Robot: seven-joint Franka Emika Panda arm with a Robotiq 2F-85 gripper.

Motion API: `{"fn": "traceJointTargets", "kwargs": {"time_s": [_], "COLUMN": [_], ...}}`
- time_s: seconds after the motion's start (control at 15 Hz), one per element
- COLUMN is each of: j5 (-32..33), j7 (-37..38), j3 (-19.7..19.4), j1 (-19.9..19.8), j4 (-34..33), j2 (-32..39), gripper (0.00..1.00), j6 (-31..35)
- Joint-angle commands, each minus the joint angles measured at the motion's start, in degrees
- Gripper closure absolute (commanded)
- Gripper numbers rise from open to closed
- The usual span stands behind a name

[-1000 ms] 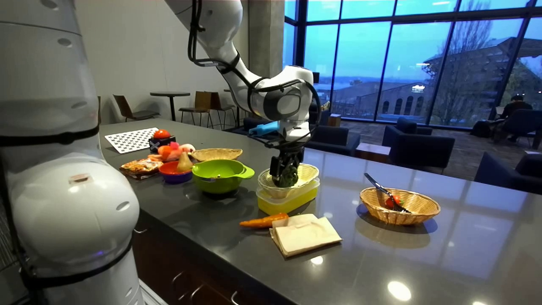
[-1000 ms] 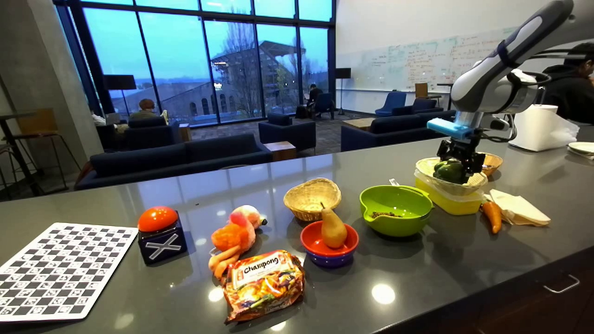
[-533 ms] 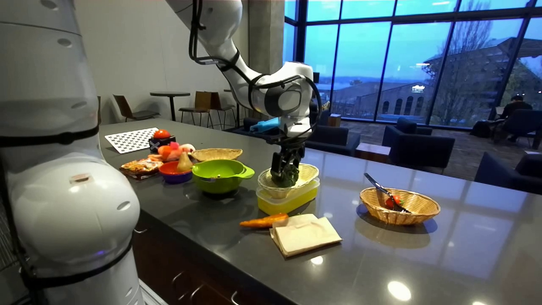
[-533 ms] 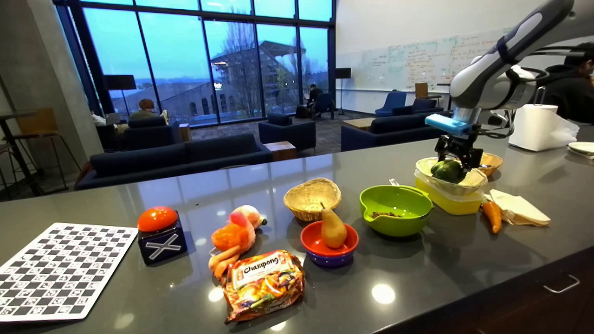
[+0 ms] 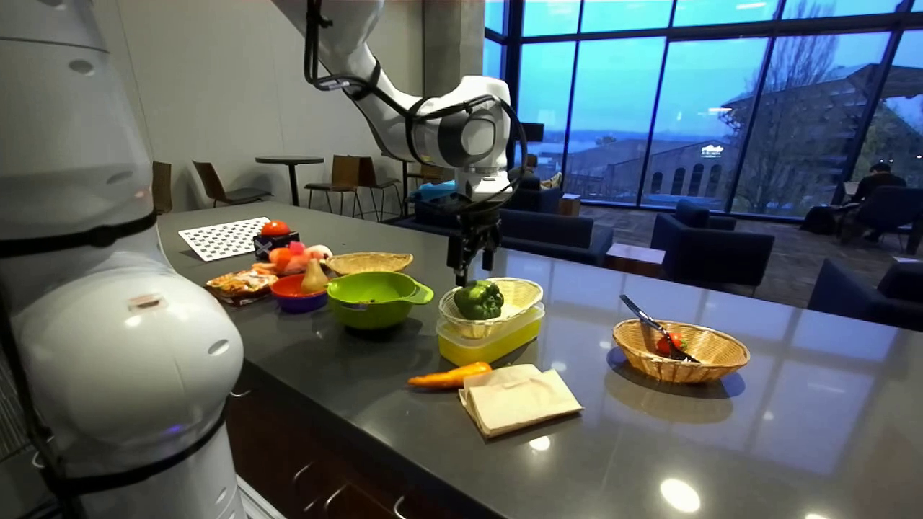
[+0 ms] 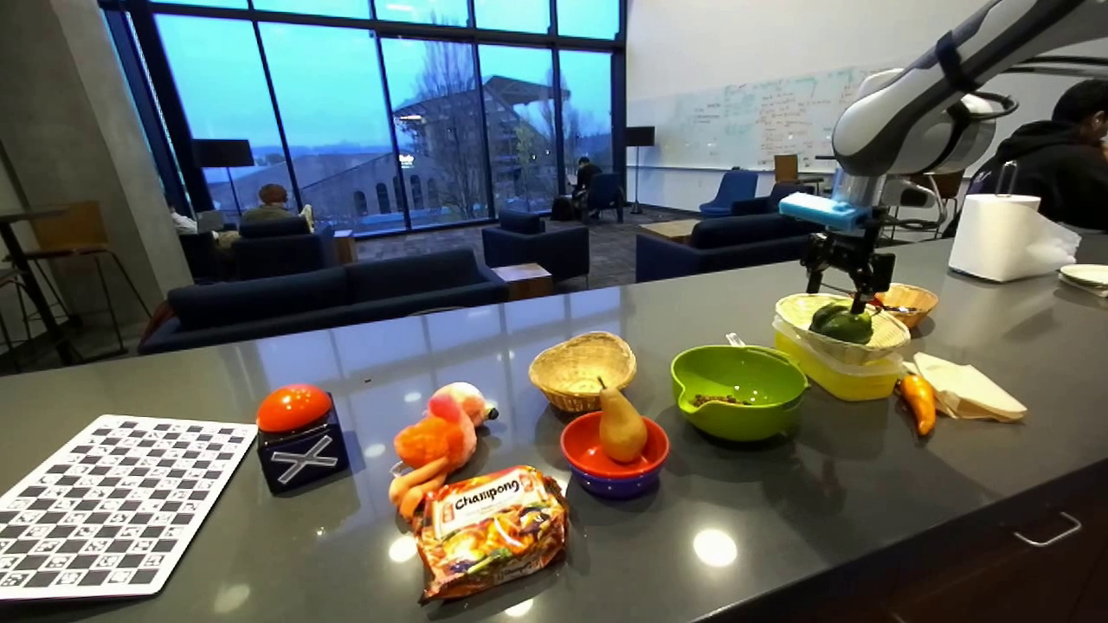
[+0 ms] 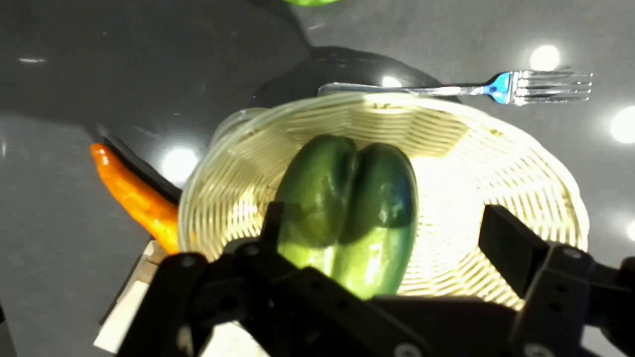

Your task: Remove the green pepper from the basket on the left and put it in the white basket on the right

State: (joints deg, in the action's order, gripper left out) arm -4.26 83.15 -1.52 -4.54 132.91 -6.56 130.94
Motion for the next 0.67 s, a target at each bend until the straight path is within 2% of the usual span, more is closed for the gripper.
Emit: {"fn": "traceJointTargets", "kwargs": {"time_s": [0.0, 0.27, 0.6], "j5": [1.59, 1.34, 0.31], "j7": [2.59, 3.59, 2.05], "j3": [2.15, 5.24, 8.55], "j1": [1.32, 2.86, 5.74], "j4": [0.65, -0.06, 0.03], "j2": [-5.8, -8.67, -10.17], "gripper": [0.0, 0.0, 0.0], "j6": [-5.3, -10.9, -13.2]}}
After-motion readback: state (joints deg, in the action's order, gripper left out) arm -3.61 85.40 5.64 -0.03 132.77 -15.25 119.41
